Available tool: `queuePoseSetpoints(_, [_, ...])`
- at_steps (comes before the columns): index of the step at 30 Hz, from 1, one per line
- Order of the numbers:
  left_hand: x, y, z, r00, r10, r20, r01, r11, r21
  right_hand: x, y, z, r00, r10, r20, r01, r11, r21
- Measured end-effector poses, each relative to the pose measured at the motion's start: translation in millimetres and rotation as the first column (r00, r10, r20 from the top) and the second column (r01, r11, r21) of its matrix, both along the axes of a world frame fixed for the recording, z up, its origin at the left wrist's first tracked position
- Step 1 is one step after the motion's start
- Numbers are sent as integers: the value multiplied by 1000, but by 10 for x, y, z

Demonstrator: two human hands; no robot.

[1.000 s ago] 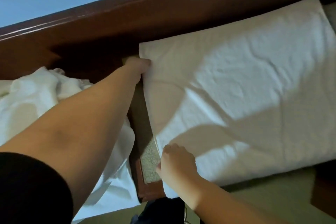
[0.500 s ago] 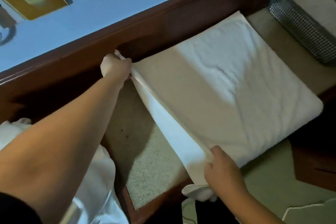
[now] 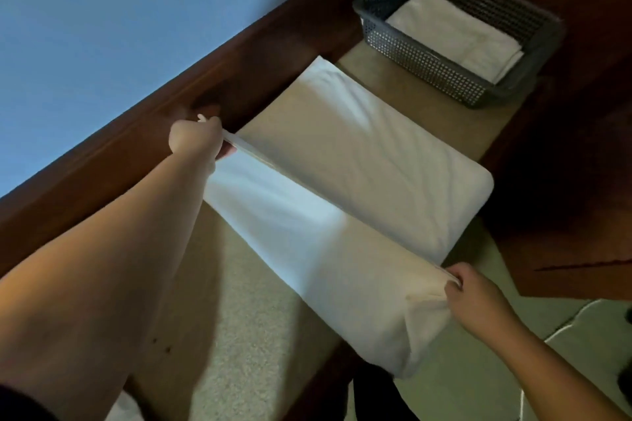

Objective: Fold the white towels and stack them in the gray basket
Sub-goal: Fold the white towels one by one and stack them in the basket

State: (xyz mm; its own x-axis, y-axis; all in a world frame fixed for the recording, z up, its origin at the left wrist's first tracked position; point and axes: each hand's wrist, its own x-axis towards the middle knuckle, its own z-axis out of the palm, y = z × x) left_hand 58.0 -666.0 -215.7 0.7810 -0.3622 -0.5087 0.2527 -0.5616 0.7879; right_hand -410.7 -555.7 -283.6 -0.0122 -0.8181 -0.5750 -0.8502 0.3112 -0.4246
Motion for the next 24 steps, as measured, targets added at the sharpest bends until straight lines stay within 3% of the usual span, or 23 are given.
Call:
queuePoseSetpoints(5, [-111,-333,-32,1000,-30,-7,30,999,17,-250,-198,-56,993,-1,114,5,999,-33])
queuePoseSetpoints(9, [-226,-380,-80,994,-78,-73,78,997,-7,-420,-221,-141,994,67,84,-76,992,104])
queuePoseSetpoints(11, [-247,-367,-223,961,-262,89,249,959,132,-500,-218,-221,994,103,25,-105,987,120])
queuePoseSetpoints(12, [-277,-339,-309,858,-458,234,394,877,274,-531,-221,-250,994,110,17,-112,988,110])
queuePoseSetpoints(13, [-329,-295,-397,670,-659,342,516,744,424,-552,-219,-277,993,114,17,-115,988,99])
queuePoseSetpoints(14, [-413,-247,-477,428,-814,394,599,582,551,-561,-215,-294,993,113,17,-114,989,92])
queuePoseSetpoints(16, [-612,-189,-589,-12,-941,337,662,245,709,-549,-190,-322,994,112,8,-112,990,91])
queuePoseSetpoints(18, [-804,-183,-659,-295,-933,205,596,-12,803,-543,-166,-347,993,116,-7,-115,989,89])
queuePoseSetpoints(19, [-882,-193,-679,-391,-909,145,537,-97,838,-548,-151,-347,992,125,-19,-123,989,87])
queuePoseSetpoints(21, [-971,-243,-737,-496,-866,59,425,-183,887,-576,-125,-329,991,131,-23,-129,988,79])
queuePoseSetpoints(24, [-1005,-352,-761,-524,-852,2,308,-187,933,-647,-102,-321,989,142,-41,-141,990,30])
